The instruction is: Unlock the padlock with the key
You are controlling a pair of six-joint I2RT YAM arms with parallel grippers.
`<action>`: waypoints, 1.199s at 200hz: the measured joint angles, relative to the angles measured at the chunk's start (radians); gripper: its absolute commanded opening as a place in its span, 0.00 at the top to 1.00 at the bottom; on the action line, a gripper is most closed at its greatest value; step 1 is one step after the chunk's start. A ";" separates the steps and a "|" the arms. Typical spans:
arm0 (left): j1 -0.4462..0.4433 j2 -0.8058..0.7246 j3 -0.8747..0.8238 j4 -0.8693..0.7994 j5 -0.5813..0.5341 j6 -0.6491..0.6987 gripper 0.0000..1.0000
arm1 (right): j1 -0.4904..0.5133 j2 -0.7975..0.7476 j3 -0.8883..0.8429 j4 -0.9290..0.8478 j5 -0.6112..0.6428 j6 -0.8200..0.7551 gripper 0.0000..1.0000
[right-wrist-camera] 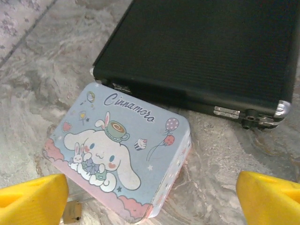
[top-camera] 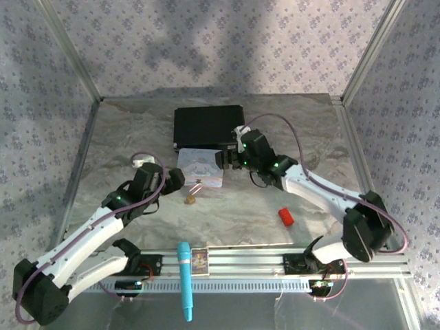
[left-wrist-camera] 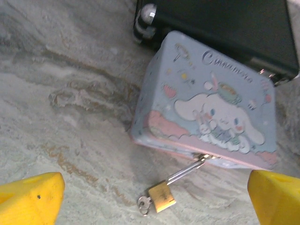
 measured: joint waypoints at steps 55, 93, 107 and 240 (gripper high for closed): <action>0.043 0.024 -0.043 0.027 0.053 -0.005 0.00 | 0.267 0.192 0.130 -0.154 0.138 0.076 0.12; 0.124 -0.018 -0.091 0.025 0.089 -0.019 0.00 | 0.369 0.395 0.264 -0.174 0.202 0.145 0.14; 0.156 -0.055 -0.108 0.022 0.103 -0.022 0.00 | 0.386 0.469 0.311 -0.191 0.220 0.166 0.14; 0.235 -0.164 -0.214 0.022 0.192 -0.054 0.00 | 0.406 0.673 0.452 -0.299 0.306 0.309 0.23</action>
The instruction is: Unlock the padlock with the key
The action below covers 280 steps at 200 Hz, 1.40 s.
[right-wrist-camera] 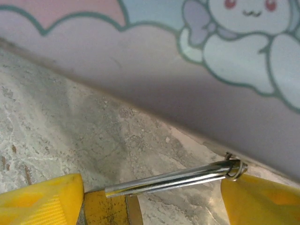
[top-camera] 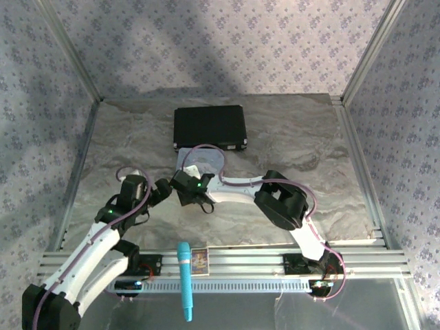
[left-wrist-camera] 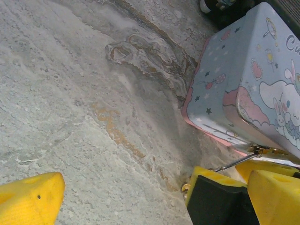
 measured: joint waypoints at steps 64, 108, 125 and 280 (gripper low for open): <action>0.003 -0.013 -0.015 0.016 0.012 -0.019 0.00 | 0.003 -0.015 -0.044 0.007 0.006 0.022 0.33; 0.003 -0.013 -0.023 0.024 0.023 -0.027 0.00 | 0.008 -0.057 -0.109 0.011 0.012 0.037 0.38; 0.003 -0.013 -0.023 0.024 0.023 -0.027 0.00 | 0.007 -0.058 -0.111 0.011 0.014 0.046 0.40; -0.025 -0.013 -0.049 0.058 0.037 -0.051 0.00 | 0.011 -0.129 -0.206 -0.021 0.038 0.083 0.55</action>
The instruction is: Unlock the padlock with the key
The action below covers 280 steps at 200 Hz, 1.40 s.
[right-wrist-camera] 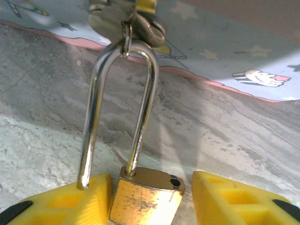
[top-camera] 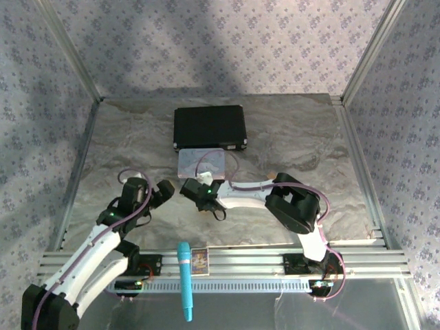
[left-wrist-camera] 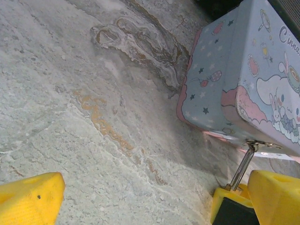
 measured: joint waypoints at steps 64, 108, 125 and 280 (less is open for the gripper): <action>-0.030 0.016 0.001 0.006 -0.016 0.019 0.00 | -0.005 -0.031 -0.051 0.055 -0.007 0.014 0.66; -0.082 0.053 0.068 -0.009 -0.051 0.173 0.00 | -0.029 -0.138 -0.199 0.090 -0.006 0.022 0.67; -0.127 0.085 0.122 -0.007 -0.075 0.249 0.00 | -0.043 -0.190 -0.272 0.126 -0.018 0.019 0.67; -0.458 0.785 0.573 -0.040 -0.399 0.849 0.21 | -0.131 -0.355 -0.586 0.551 -0.148 0.096 0.73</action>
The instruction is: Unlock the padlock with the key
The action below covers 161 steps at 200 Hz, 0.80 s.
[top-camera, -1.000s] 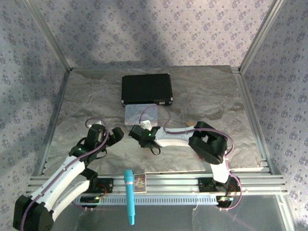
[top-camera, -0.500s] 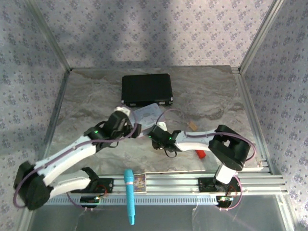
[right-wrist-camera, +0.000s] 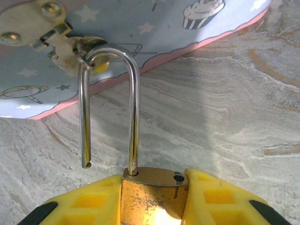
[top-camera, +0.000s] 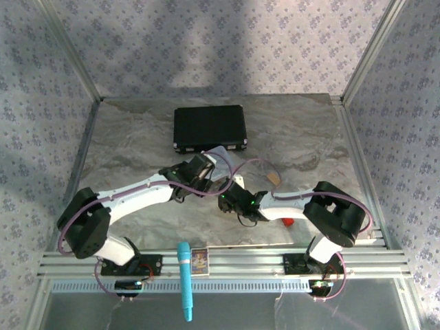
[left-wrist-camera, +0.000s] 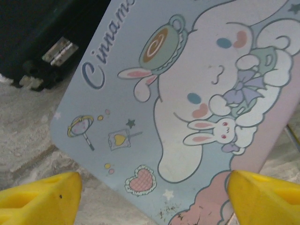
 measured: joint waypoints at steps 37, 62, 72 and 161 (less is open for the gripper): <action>-0.019 0.027 0.010 0.017 -0.036 0.035 0.27 | -0.001 0.002 -0.019 0.052 0.004 0.053 0.74; -0.034 0.053 0.024 0.030 -0.070 0.050 0.27 | -0.007 0.004 -0.036 0.103 0.003 0.090 0.74; -0.040 0.061 0.028 0.036 -0.081 0.052 0.27 | -0.011 0.006 -0.047 0.131 -0.001 0.110 0.74; -0.040 0.068 0.021 0.077 -0.074 0.052 0.30 | -0.035 0.030 -0.085 0.283 -0.019 0.213 0.76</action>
